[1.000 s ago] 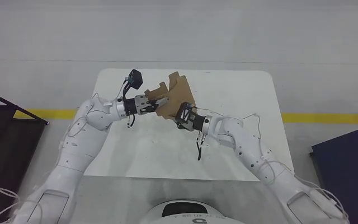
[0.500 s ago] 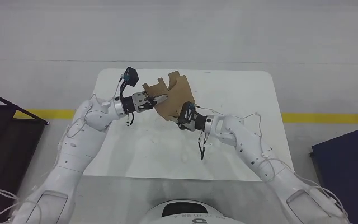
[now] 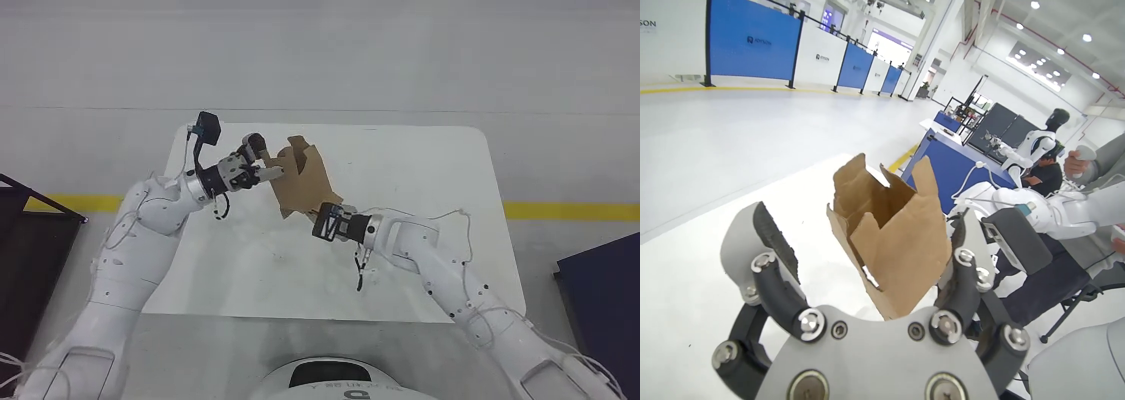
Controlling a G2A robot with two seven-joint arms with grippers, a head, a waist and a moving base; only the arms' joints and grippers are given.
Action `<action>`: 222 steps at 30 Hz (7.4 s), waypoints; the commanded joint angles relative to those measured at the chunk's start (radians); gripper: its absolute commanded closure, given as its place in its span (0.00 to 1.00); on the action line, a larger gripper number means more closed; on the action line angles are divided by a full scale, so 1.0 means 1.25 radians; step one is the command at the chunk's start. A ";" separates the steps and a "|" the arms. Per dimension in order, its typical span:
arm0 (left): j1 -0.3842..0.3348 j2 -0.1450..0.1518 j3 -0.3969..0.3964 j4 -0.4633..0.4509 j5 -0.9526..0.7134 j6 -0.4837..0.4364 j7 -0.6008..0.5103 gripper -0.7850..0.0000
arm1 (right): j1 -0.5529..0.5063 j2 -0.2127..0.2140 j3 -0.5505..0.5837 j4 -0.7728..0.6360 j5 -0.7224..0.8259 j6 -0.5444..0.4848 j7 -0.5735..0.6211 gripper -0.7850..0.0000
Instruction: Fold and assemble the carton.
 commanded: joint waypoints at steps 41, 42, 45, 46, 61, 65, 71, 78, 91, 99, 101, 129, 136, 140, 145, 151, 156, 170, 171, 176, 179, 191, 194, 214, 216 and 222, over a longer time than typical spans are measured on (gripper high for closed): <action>0.116 0.022 -0.060 -0.278 0.473 0.138 0.074 0.00 | -0.053 0.012 0.012 -0.084 -0.124 0.005 -0.051 1.00; 0.115 0.022 -0.060 -0.278 0.471 0.136 0.072 0.00 | -0.054 0.012 0.012 -0.084 -0.123 0.007 -0.051 1.00; 0.116 0.023 -0.060 -0.283 0.467 0.132 0.065 0.00 | -0.056 0.012 0.014 -0.081 -0.120 0.009 -0.051 1.00; 0.117 0.024 -0.060 -0.286 0.465 0.131 0.063 0.00 | -0.056 0.011 0.014 -0.080 -0.118 0.009 -0.052 1.00; 0.139 0.031 -0.057 -0.325 0.412 0.097 0.026 0.00 | -0.053 0.008 0.038 -0.004 -0.019 -0.010 -0.136 1.00; 0.142 0.033 -0.056 -0.330 0.406 0.098 0.019 0.00 | -0.046 0.004 0.035 0.014 -0.003 -0.012 -0.146 1.00; 0.146 0.034 -0.075 -0.332 0.351 0.107 0.055 0.00 | -0.034 0.002 0.027 0.025 -0.013 -0.029 -0.163 1.00; 0.171 0.037 -0.146 -0.322 0.233 0.115 0.151 0.00 | -0.016 0.006 0.020 0.037 -0.070 -0.062 -0.209 1.00; 0.193 0.038 -0.174 -0.212 0.101 0.144 0.146 0.00 | -0.028 0.046 0.085 -0.073 -0.214 -0.163 -0.256 1.00; 0.193 0.038 -0.174 -0.212 0.101 0.144 0.146 0.00 | -0.029 0.046 0.088 -0.072 -0.210 -0.165 -0.257 1.00; 0.193 0.038 -0.174 -0.212 0.101 0.144 0.146 0.00 | -0.029 0.046 0.088 -0.072 -0.210 -0.165 -0.257 1.00; 0.203 0.046 -0.150 -0.259 -0.004 0.056 0.024 0.00 | 0.061 0.044 0.000 0.155 -0.337 -0.014 -0.738 1.00; 0.190 0.045 -0.118 -0.282 0.004 0.079 -0.004 0.00 | 0.078 0.041 -0.019 0.166 -0.354 0.000 -0.728 1.00; 0.180 0.044 -0.108 -0.286 0.017 0.079 -0.002 0.00 | 0.077 0.042 -0.023 0.158 -0.362 0.005 -0.721 1.00; 0.172 0.044 -0.095 -0.286 0.015 0.064 -0.006 0.00 | 0.075 0.044 -0.025 0.151 -0.363 0.007 -0.716 1.00; 0.162 0.044 -0.075 -0.275 0.010 0.056 -0.016 0.00 | 0.077 0.046 -0.028 0.143 -0.369 0.006 -0.707 1.00; 0.155 0.043 -0.054 -0.262 -0.007 0.055 -0.028 0.00 | 0.080 0.046 -0.034 0.137 -0.376 0.009 -0.700 1.00; 0.131 0.052 -0.015 -0.229 -0.188 0.109 -0.177 0.00 | 0.087 0.049 -0.037 0.132 -0.376 0.012 -0.675 1.00; 0.130 0.053 -0.013 -0.228 -0.201 0.123 -0.192 0.00 | 0.088 0.049 -0.036 0.130 -0.376 0.013 -0.674 1.00; 0.124 0.056 -0.004 -0.226 -0.277 0.158 -0.259 0.00 | 0.087 0.051 -0.036 0.125 -0.376 0.015 -0.669 1.00; 0.123 0.057 0.001 -0.225 -0.320 0.162 -0.276 0.25 | 0.086 0.052 -0.034 0.121 -0.375 0.019 -0.664 1.00; 0.106 0.073 -0.007 -0.253 -0.415 0.174 -0.438 0.91 | 0.085 0.055 -0.031 0.113 -0.374 0.011 -0.625 1.00; 0.108 0.077 -0.015 -0.262 -0.417 0.186 -0.450 1.00 | 0.085 0.056 -0.030 0.112 -0.375 0.014 -0.618 1.00; 0.118 0.087 -0.030 -0.308 -0.441 0.163 -0.436 0.00 | 0.087 0.057 -0.034 0.109 -0.373 0.017 -0.592 1.00; 0.114 0.087 -0.028 -0.311 -0.439 0.161 -0.429 0.00 | 0.088 0.058 -0.034 0.108 -0.374 0.016 -0.590 1.00; 0.102 0.086 -0.018 -0.323 -0.435 0.158 -0.412 0.00 | 0.091 0.059 -0.034 0.105 -0.380 0.015 -0.581 1.00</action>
